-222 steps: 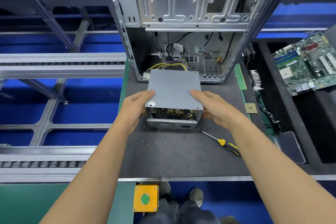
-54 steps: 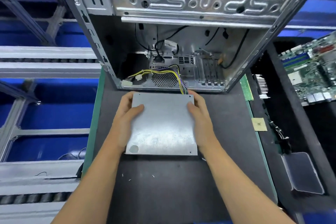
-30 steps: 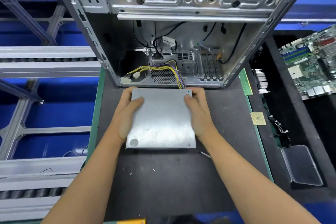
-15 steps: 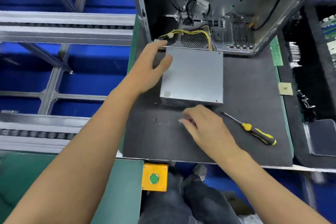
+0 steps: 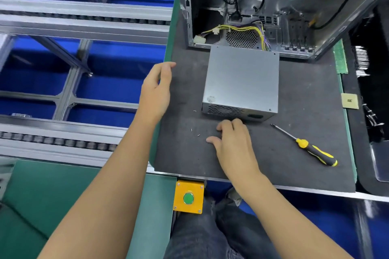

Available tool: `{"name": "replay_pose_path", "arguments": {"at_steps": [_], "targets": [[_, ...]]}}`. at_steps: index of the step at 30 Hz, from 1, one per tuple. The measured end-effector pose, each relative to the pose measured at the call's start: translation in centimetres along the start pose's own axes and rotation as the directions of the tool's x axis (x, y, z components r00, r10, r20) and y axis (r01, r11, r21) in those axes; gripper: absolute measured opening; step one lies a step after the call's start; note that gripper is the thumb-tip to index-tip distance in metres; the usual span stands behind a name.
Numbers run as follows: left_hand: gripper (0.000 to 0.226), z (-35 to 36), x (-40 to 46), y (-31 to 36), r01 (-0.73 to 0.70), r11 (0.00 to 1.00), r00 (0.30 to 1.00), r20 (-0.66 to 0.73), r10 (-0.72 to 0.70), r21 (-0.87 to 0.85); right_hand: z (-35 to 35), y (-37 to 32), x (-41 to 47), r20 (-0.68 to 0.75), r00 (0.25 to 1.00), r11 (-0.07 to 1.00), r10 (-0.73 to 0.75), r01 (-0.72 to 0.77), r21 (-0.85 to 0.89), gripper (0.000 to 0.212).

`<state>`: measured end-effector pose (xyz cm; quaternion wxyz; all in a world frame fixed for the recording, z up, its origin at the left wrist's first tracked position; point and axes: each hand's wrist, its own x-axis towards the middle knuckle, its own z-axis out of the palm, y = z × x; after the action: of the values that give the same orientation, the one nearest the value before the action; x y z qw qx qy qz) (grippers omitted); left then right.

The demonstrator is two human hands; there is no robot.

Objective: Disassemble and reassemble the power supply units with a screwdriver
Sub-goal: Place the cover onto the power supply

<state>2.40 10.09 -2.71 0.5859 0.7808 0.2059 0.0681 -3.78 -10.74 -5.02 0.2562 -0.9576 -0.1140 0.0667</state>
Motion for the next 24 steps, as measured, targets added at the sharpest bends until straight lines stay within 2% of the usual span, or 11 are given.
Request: {"name": "replay_pose_path", "arguments": {"at_steps": [4,8,12,16,19,21,23,24], "targets": [[0.033,-0.6,-0.3,-0.8,0.011,0.999,0.999,-0.041,-0.013,-0.047,-0.3,0.0,-0.3,-0.027,1.000,1.000,-0.013,0.014,0.027,0.024],[0.034,-0.6,-0.9,-1.6,0.036,0.997,0.998,-0.049,-0.039,-0.062,0.9,-1.2,0.2,-0.049,0.983,0.984,-0.176,0.176,0.003,0.015],[0.036,-0.4,-1.6,-2.0,0.045,0.996,0.998,-0.038,-0.048,-0.071,1.6,-1.6,0.7,-0.044,0.976,0.977,-0.213,0.214,0.007,0.005],[0.034,0.0,-2.0,-1.6,0.030,0.996,0.999,-0.027,-0.033,-0.085,1.0,-1.7,1.0,-0.011,0.970,0.970,-0.241,0.241,-0.028,0.011],[0.029,0.7,-2.3,-1.2,-0.025,0.997,0.999,-0.024,0.024,-0.078,-1.1,-1.1,0.6,-0.047,0.988,0.976,-0.144,0.150,0.161,0.007],[0.024,1.1,-2.5,-0.9,-0.055,0.997,0.998,-0.017,0.054,-0.058,-3.3,-0.3,0.1,-0.157,0.988,0.939,-0.014,0.067,0.339,0.008],[0.020,2.0,-2.7,-0.4,-0.144,0.989,0.990,-0.011,0.143,-0.020,-5.9,1.2,0.3,-0.298,0.947,0.891,0.118,0.032,0.453,0.018],[0.021,2.6,-2.9,0.1,-0.238,0.970,0.971,-0.001,0.238,0.045,-7.2,2.1,0.7,-0.353,0.919,0.872,0.175,0.022,0.489,0.023]]}}
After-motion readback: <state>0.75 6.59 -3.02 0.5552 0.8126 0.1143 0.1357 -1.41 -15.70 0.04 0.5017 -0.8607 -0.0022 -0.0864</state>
